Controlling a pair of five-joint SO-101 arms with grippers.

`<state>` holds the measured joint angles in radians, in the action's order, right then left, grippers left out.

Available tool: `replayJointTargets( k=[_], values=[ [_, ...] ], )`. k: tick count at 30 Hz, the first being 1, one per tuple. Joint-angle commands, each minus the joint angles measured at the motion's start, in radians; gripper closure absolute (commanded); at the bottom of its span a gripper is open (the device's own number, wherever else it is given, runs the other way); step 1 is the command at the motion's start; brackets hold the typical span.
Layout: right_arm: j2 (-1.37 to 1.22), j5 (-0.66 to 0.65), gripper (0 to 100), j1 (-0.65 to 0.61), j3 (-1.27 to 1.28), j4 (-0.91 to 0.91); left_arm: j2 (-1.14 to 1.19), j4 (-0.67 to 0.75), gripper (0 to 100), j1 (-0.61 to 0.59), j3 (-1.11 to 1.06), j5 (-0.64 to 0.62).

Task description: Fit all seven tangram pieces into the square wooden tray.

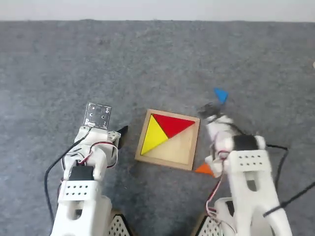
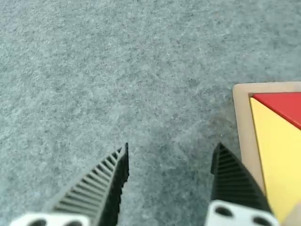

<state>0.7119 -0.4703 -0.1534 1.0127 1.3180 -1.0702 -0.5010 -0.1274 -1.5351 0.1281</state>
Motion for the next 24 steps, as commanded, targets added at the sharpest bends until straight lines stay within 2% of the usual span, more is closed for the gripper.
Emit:
replayJointTargets(
  k=[1,5,14,20,24],
  values=[
    [-0.016,-0.055,84.3,-0.096,-0.005,0.064,-0.021,0.025,72,-0.003,0.008,-0.005],
    [-0.182,-0.118,84.3,-0.093,-0.018,0.068,-0.021,0.025,72,-0.003,0.008,-0.005],
    [-0.487,-0.120,84.3,-0.085,-0.098,-0.058,-0.023,0.025,72,-0.005,0.008,-0.005],
    [-0.625,-0.132,84.3,0.064,-0.264,-0.093,-0.021,0.025,72,-0.005,0.008,-0.005],
    [-0.700,-0.186,84.3,0.160,-0.385,-0.096,-0.021,0.025,72,-0.005,0.008,-0.005]
  ],
)
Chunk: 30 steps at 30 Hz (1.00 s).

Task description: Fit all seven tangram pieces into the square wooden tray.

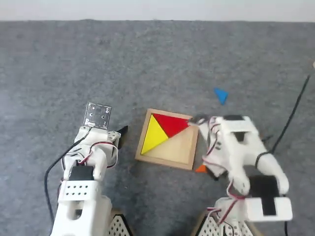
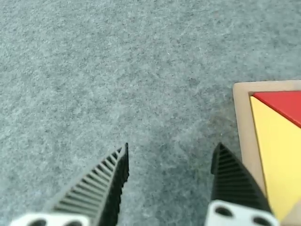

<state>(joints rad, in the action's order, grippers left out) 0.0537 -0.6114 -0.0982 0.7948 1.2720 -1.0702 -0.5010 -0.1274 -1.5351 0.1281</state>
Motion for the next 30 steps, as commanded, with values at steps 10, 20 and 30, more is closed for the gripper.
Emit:
replayJointTargets(
  k=[10,20,30],
  values=[
    [-0.136,0.018,84.3,0.188,-0.373,-0.105,-0.017,0.025,72,-0.002,0.008,-0.005],
    [-0.105,0.178,84.3,0.196,-0.393,-0.226,-0.017,0.023,72,0.002,0.007,-0.005],
    [0.286,0.328,84.3,0.148,-0.078,-0.302,-0.018,0.021,72,0.003,0.007,-0.005]
  ],
)
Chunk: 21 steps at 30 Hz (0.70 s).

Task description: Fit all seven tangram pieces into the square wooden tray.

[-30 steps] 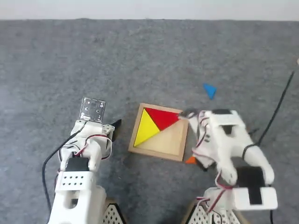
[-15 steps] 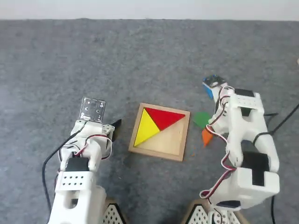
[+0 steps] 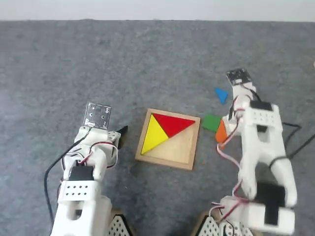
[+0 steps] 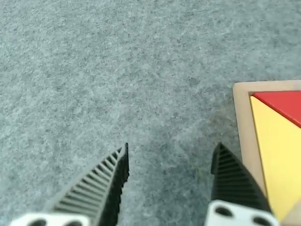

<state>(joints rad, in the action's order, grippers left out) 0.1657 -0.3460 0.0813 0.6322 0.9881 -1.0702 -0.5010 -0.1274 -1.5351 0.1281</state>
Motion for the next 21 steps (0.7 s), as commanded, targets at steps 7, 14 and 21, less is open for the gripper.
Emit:
replayJointTargets(
  k=[7,14,21],
  values=[
    [0.151,0.080,84.3,-0.151,0.130,-0.019,-0.021,0.020,72,0.002,0.007,-0.005],
    [-0.045,0.078,84.3,-0.108,0.072,-0.094,-0.021,0.020,72,-0.002,0.007,-0.005],
    [-0.122,0.040,84.3,0.012,0.049,-0.094,-0.020,0.021,72,0.002,0.007,-0.005]
  ],
)
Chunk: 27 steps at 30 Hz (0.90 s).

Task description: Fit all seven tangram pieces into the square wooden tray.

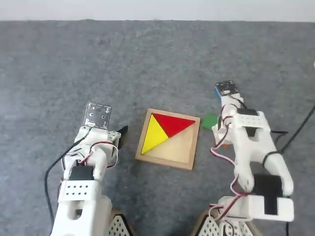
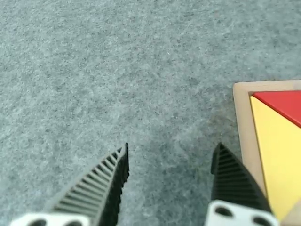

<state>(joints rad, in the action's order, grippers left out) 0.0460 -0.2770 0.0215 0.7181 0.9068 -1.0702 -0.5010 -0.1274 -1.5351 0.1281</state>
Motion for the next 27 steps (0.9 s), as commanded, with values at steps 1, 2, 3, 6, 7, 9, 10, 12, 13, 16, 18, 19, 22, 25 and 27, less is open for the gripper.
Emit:
replayJointTargets(
  k=[1,2,3,6,7,9,10,12,13,16,18,19,22,25,27],
  values=[
    [-0.001,-0.031,84.3,0.088,-0.035,-0.013,-0.018,0.021,72,0.002,0.007,-0.005],
    [-0.001,-0.034,84.3,0.105,-0.035,-0.013,-0.018,0.021,72,0.002,0.007,-0.005],
    [-0.001,-0.034,84.3,0.125,-0.035,-0.013,-0.017,0.021,72,0.002,0.007,-0.005],
    [-0.001,-0.034,84.3,0.177,-0.035,-0.022,-0.017,0.023,72,0.002,0.007,-0.005],
    [-0.001,-0.034,84.3,0.191,-0.035,-0.033,-0.017,0.023,72,0.002,0.007,-0.005],
    [0.001,-0.029,84.3,0.202,-0.038,-0.048,-0.017,0.023,72,0.002,0.007,-0.005],
    [0.004,-0.026,84.3,0.197,-0.041,-0.047,-0.017,0.023,72,0.002,0.007,-0.005],
    [0.027,-0.015,84.3,0.168,-0.040,-0.047,-0.017,0.023,72,0.002,0.007,-0.005],
    [0.047,0.003,84.3,0.153,-0.040,-0.047,-0.017,0.023,72,0.002,0.007,-0.005],
    [0.128,0.037,84.3,0.117,-0.040,-0.045,-0.017,0.023,72,0.002,0.007,-0.005],
    [0.180,0.044,84.3,0.081,-0.040,-0.045,-0.017,0.023,72,0.002,0.007,-0.005],
    [0.199,0.044,84.3,0.059,-0.040,-0.045,-0.017,0.023,72,0.002,0.007,-0.005],
    [0.214,0.044,84.3,-0.004,-0.057,-0.045,-0.017,0.025,72,0.002,0.007,-0.005],
    [0.191,0.057,84.3,-0.022,-0.081,-0.048,-0.017,0.025,72,0.002,0.007,-0.005],
    [0.143,0.061,84.3,-0.022,-0.112,-0.048,-0.017,0.025,72,0.002,0.007,-0.005]
  ],
)
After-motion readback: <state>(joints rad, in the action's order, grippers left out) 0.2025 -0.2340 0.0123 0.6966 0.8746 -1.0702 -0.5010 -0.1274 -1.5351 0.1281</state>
